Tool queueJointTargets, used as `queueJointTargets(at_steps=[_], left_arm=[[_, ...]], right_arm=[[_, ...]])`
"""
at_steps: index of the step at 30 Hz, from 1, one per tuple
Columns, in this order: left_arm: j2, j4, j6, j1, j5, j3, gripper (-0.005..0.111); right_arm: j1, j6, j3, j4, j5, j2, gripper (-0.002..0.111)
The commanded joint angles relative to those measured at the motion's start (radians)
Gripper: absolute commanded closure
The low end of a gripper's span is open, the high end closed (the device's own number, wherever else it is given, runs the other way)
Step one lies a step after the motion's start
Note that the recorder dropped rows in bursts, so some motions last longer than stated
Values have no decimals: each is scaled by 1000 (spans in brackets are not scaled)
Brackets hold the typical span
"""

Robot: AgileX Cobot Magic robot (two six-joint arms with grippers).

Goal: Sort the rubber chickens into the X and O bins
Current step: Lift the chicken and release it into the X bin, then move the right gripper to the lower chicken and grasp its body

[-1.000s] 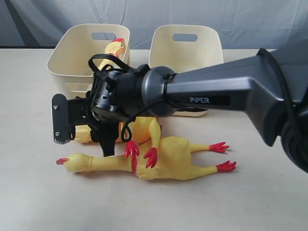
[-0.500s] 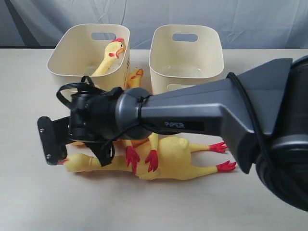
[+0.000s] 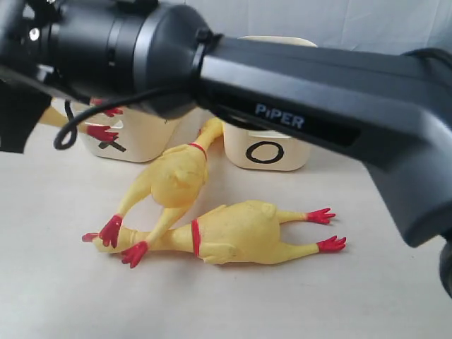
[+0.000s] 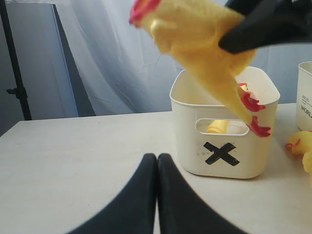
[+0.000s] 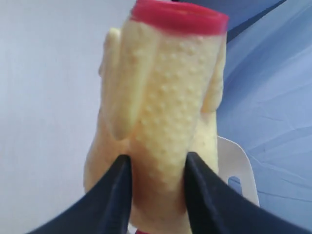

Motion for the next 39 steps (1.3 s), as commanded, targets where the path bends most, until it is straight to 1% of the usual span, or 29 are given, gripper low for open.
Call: queueJointTargets(at_steps=[1,3,6,11,14,17,19,20,22,26,27,28,29,31,33,35,37,39], left_arm=[[-5,-7,0,0,0,1,107],[-5,-7,0,0,0,1,107],[-5,-7,0,0,0,1,107],[-5,-7,0,0,0,1,107],[-5,-7,0,0,0,1,107],[-5,-7,0,0,0,1,107],[-5,-7,0,0,0,1,107],[-5,-7,0,0,0,1,107],[-5,-7,0,0,0,1,107],[-5,-7,0,0,0,1,107],[-5,-7,0,0,0,1,107],[-5,-7,0,0,0,1,107],[-5,-7,0,0,0,1,107],[-5,-7,0,0,0,1,107],[-5,-7,0,0,0,1,107],[-5,-7,0,0,0,1,107],[-5,-7,0,0,0,1,107],[-5,-7,0,0,0,1,107]], right_arm=[[-2,8,-67,52,5,-50,109],[-19,8,-72,7,-37,-61,109],[-82,28,-72,20,-133,-58,109],[-231,147,-72,45,-363,12,109],[-297,268,-72,68,-484,62,109],[-343,364,-72,103,-550,110,109],[-363,385,-72,107,-547,138,107],[-371,390,-72,107,-528,147,103],[-375,390,-72,113,-479,154,88],[-378,390,-72,119,-381,156,39],[-378,390,-72,119,-347,151,31],[-378,390,-72,119,-320,141,30],[-375,386,-72,119,-286,131,33],[-367,344,-72,119,-203,110,45],[-348,245,-72,129,-95,86,57],[-329,116,-72,154,17,69,63],[-309,-2,-70,189,111,54,64],[-296,-88,-66,258,162,36,64]])
